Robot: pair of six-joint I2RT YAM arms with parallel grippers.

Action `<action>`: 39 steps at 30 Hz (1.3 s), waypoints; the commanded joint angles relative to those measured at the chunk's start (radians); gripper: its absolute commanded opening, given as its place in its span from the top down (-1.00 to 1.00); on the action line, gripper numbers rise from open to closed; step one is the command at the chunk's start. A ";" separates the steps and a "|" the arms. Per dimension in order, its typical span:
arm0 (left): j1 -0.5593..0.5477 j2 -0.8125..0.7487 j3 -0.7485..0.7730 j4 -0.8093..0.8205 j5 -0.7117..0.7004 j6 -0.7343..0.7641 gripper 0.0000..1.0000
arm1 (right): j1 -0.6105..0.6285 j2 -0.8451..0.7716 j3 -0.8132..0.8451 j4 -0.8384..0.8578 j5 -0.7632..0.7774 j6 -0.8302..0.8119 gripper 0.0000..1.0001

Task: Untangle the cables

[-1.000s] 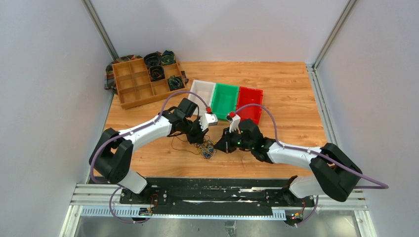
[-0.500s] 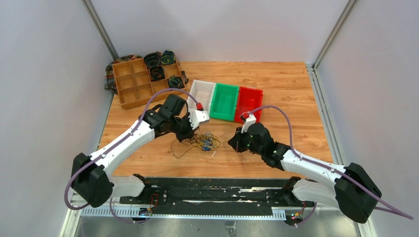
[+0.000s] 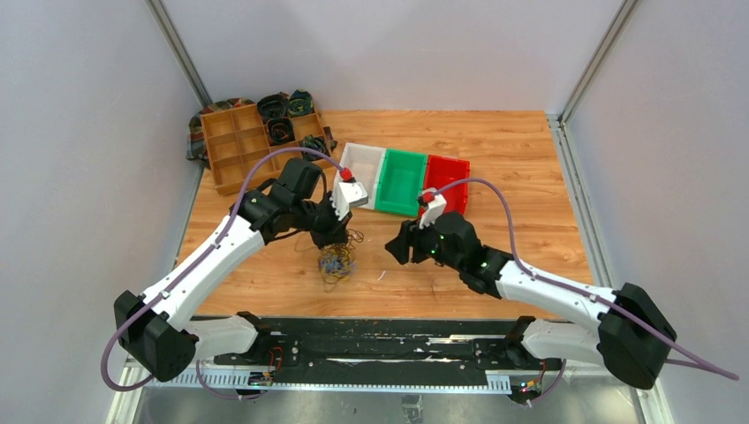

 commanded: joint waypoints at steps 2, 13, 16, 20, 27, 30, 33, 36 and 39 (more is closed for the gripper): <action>0.006 -0.032 0.074 -0.032 0.072 -0.087 0.99 | 0.072 0.119 0.081 0.215 -0.081 -0.017 -0.14; 0.006 -0.006 0.236 -0.050 0.141 -0.270 0.99 | 0.110 0.251 0.095 0.422 -0.097 0.035 -0.14; 0.006 0.001 0.252 -0.045 0.148 -0.297 0.99 | 0.109 0.268 0.095 0.454 -0.113 0.053 -0.14; 0.006 -0.002 0.258 -0.042 0.154 -0.314 0.99 | 0.111 0.272 0.086 0.513 -0.118 0.067 -0.14; 0.006 0.005 0.289 -0.025 0.163 -0.342 0.99 | 0.112 0.323 0.102 0.581 -0.136 0.113 -0.14; 0.006 0.010 0.311 -0.022 0.160 -0.347 0.99 | 0.120 0.361 0.094 0.638 -0.132 0.129 -0.17; 0.006 0.011 0.338 -0.022 0.159 -0.350 0.99 | 0.128 0.389 0.082 0.654 -0.102 0.124 -0.23; 0.006 0.011 0.361 -0.022 0.160 -0.355 0.99 | 0.135 0.408 0.073 0.663 -0.071 0.120 -0.24; 0.006 0.011 0.382 -0.023 0.171 -0.364 0.99 | 0.135 0.407 0.077 0.613 -0.006 0.109 -0.04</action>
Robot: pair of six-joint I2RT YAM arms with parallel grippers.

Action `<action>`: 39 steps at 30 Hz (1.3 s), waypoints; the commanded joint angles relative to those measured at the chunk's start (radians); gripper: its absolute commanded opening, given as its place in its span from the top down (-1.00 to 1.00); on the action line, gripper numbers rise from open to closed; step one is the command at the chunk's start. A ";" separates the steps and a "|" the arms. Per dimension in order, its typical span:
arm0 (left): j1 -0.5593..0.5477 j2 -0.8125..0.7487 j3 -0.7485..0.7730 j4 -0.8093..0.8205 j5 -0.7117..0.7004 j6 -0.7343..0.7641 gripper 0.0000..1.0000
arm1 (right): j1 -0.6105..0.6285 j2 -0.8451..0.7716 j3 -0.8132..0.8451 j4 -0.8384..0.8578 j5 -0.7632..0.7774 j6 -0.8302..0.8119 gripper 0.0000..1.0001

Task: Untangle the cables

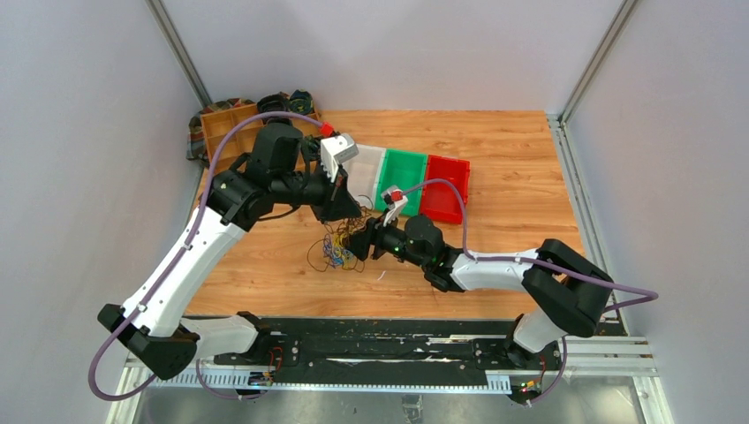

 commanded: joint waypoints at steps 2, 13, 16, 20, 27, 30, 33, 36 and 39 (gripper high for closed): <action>0.008 -0.001 0.077 0.016 0.042 -0.024 0.99 | 0.024 0.003 -0.001 -0.037 0.122 -0.035 0.05; 0.138 -0.016 0.311 -0.086 0.035 0.061 0.99 | 0.019 -0.028 -0.234 0.016 0.322 -0.027 0.18; 0.205 -0.012 0.379 -0.096 0.041 0.081 0.99 | 0.018 -0.038 -0.285 0.025 0.335 -0.017 0.18; 0.257 -0.007 0.473 -0.095 0.012 0.103 0.99 | 0.018 -0.051 -0.345 0.044 0.353 0.002 0.12; 0.269 -0.020 0.573 -0.028 -0.209 0.174 0.99 | 0.018 -0.115 -0.434 0.036 0.397 0.010 0.03; 0.269 -0.035 0.568 0.034 -0.334 0.207 0.99 | 0.018 -0.158 -0.453 0.011 0.419 0.012 0.04; 0.268 -0.067 0.491 0.058 -0.366 0.288 0.99 | 0.018 -0.205 -0.453 -0.034 0.436 0.011 0.06; 0.268 -0.108 0.327 0.061 -0.398 0.368 0.99 | 0.016 -0.262 -0.435 -0.102 0.448 0.001 0.14; 0.268 -0.148 0.140 0.069 -0.443 0.433 0.99 | 0.010 -0.331 -0.425 -0.164 0.456 -0.010 0.26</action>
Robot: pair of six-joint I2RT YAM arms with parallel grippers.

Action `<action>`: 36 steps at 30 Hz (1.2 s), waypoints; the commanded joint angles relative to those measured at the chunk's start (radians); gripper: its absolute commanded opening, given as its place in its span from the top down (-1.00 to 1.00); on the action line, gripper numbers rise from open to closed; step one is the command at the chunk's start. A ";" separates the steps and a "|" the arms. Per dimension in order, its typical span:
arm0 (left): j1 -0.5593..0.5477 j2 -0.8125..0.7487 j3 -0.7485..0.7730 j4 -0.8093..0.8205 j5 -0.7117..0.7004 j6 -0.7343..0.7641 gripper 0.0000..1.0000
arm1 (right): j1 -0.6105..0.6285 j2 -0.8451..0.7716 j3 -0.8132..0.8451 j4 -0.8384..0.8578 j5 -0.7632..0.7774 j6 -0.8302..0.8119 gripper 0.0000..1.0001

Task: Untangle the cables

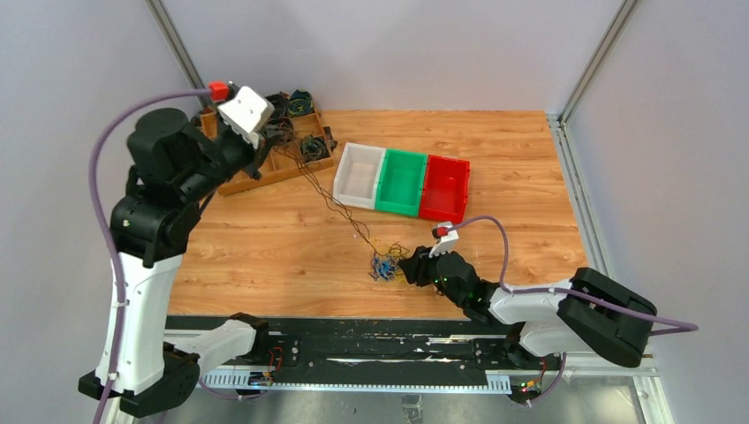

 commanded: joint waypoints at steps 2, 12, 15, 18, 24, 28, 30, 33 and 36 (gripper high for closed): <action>0.007 -0.058 -0.310 0.040 -0.091 0.137 0.99 | -0.008 -0.120 0.027 -0.141 0.049 -0.016 0.39; 0.007 -0.136 -0.807 0.121 -0.074 0.176 0.92 | -0.030 -0.230 0.152 -0.363 0.016 -0.085 0.29; 0.007 -0.111 -0.846 0.098 -0.040 0.216 0.23 | -0.031 -0.203 0.174 -0.378 -0.022 -0.092 -0.39; -0.002 -0.089 -0.838 0.068 0.017 0.228 -0.26 | -0.031 -0.157 0.201 -0.394 -0.072 -0.085 -0.53; -0.133 -0.055 -0.779 0.033 0.044 0.250 -0.53 | -0.031 -0.080 0.235 -0.433 -0.157 -0.024 -0.23; -0.249 0.010 -0.762 0.047 0.080 0.211 -0.62 | -0.031 -0.064 0.218 -0.439 -0.210 0.016 0.00; -0.277 0.072 -0.753 0.068 0.111 0.183 -0.65 | -0.031 -0.074 0.194 -0.417 -0.210 0.043 0.03; -0.327 0.156 -0.746 0.126 0.099 0.167 -0.68 | -0.031 -0.076 0.170 -0.405 -0.200 0.055 -0.02; -0.374 0.245 -0.722 0.189 0.061 0.130 -0.69 | -0.030 -0.081 0.158 -0.401 -0.191 0.063 -0.13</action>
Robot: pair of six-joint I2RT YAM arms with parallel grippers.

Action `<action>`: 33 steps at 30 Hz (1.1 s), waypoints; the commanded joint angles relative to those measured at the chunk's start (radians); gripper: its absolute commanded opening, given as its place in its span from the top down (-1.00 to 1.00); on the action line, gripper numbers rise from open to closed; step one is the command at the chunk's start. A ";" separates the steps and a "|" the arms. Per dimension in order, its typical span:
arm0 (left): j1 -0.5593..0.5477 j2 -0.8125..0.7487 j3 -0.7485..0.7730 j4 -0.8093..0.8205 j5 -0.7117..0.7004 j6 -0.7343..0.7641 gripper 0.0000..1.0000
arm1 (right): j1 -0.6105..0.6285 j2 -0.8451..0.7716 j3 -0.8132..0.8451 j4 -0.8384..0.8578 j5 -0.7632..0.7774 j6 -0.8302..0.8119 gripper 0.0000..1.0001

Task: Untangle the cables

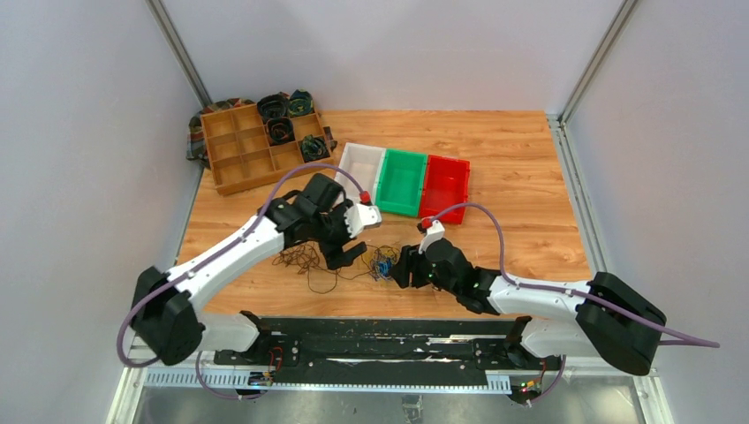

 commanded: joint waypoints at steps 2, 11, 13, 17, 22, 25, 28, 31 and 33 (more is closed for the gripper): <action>-0.064 0.134 0.059 0.150 -0.040 -0.114 -0.66 | -0.013 -0.025 -0.033 0.015 0.003 0.036 -0.15; -0.065 0.259 0.071 0.240 -0.133 -0.326 -0.18 | -0.013 -0.130 -0.060 -0.037 0.044 0.013 -0.16; -0.065 0.256 0.048 0.245 -0.133 -0.360 -0.03 | -0.013 -0.160 -0.063 -0.056 0.058 0.002 -0.17; -0.065 0.264 0.041 0.213 -0.062 -0.439 0.05 | -0.013 -0.208 -0.054 -0.093 0.084 -0.028 -0.25; -0.065 0.272 0.040 0.202 -0.033 -0.470 0.11 | -0.013 -0.268 -0.026 -0.153 0.113 -0.066 -0.30; -0.065 0.284 0.038 0.197 -0.015 -0.485 0.04 | -0.013 -0.302 -0.023 -0.166 0.137 -0.085 -0.34; -0.065 0.290 0.022 0.216 -0.025 -0.482 -0.03 | -0.013 -0.322 -0.023 -0.170 0.138 -0.107 -0.45; -0.065 0.301 0.007 0.224 -0.050 -0.466 0.01 | -0.013 -0.329 -0.010 -0.193 0.146 -0.117 -0.48; -0.065 0.308 0.006 0.218 -0.060 -0.457 0.12 | -0.013 -0.326 -0.006 -0.187 0.148 -0.128 -0.52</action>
